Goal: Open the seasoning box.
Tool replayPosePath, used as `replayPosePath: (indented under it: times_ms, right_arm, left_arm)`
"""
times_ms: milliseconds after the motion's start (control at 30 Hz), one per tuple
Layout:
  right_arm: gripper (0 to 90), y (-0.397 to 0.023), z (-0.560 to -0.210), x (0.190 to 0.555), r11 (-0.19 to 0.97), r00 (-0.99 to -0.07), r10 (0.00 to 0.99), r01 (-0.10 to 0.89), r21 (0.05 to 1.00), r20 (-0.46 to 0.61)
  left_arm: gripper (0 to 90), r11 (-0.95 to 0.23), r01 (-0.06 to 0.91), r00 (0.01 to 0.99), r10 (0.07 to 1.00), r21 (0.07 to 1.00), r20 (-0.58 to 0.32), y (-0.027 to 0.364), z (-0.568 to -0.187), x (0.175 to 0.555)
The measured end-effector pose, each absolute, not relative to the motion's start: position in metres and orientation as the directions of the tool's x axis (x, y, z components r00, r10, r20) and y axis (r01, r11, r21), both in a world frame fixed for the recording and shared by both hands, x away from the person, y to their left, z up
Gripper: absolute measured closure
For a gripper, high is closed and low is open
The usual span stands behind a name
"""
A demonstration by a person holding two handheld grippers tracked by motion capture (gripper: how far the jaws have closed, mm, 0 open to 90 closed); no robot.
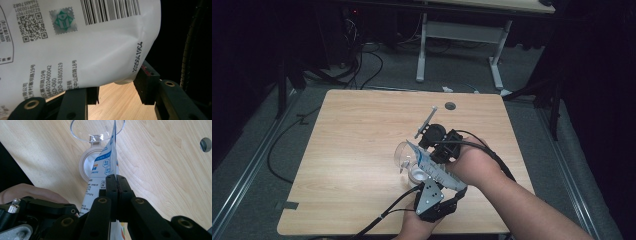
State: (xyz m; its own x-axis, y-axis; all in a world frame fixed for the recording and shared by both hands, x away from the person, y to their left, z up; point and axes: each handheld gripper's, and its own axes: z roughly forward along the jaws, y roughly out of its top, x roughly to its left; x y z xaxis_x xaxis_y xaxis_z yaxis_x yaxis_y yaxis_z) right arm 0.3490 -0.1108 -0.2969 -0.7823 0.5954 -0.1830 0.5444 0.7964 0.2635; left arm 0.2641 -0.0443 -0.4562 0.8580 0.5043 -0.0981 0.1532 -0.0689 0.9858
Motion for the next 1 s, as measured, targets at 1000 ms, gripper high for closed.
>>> replayPosePath:
  times_ms: [1000]
  right_arm:
    - [89.8, -0.1115, -0.2988, 0.3486, 0.797, -0.784, 0.594, 0.544, 0.262, -0.180]
  left_arm:
    - [58.9, -0.084, 0.150, 0.864, 0.496, 0.985, -0.090, -0.0432, -0.4594, 0.2639]
